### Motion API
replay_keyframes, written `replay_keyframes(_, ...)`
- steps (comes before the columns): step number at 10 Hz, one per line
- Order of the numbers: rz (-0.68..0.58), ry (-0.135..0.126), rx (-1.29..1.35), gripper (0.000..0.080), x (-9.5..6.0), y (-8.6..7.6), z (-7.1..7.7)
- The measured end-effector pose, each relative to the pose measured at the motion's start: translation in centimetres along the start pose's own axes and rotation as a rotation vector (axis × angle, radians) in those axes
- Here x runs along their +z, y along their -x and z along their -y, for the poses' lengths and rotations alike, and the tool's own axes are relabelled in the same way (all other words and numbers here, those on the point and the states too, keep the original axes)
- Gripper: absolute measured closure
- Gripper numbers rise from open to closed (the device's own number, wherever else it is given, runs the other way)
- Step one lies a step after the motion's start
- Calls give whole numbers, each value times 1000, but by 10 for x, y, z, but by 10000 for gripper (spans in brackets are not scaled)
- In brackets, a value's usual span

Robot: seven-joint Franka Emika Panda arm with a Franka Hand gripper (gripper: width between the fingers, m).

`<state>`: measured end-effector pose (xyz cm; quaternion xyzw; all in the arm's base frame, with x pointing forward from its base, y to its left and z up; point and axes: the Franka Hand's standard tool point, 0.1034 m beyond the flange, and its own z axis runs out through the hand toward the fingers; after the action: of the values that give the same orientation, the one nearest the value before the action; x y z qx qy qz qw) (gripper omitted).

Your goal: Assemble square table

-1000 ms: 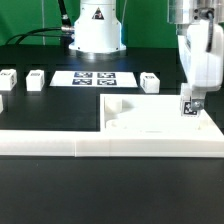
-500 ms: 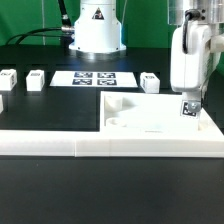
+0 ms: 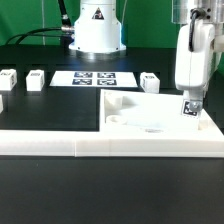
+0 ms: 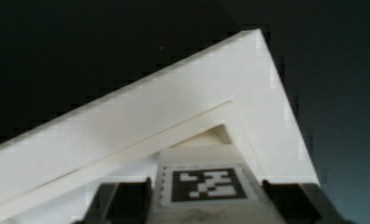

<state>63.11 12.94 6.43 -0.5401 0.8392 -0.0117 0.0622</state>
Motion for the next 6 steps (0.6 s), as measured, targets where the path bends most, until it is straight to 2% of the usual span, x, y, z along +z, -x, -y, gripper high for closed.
replay_keyframes(1,1,0,-20,506,0,0,0)
replay_keyframes(2,1,0,-34,433,0,0,0)
replay_keyframes(3,1,0,-35,296,0,0,0)
replay_keyframes(4,1,0,-37,296,0,0,0)
replay_keyframes(5,1,0,-37,181,0,0,0)
replay_keyframes(6,1,0,-38,158,0,0,0)
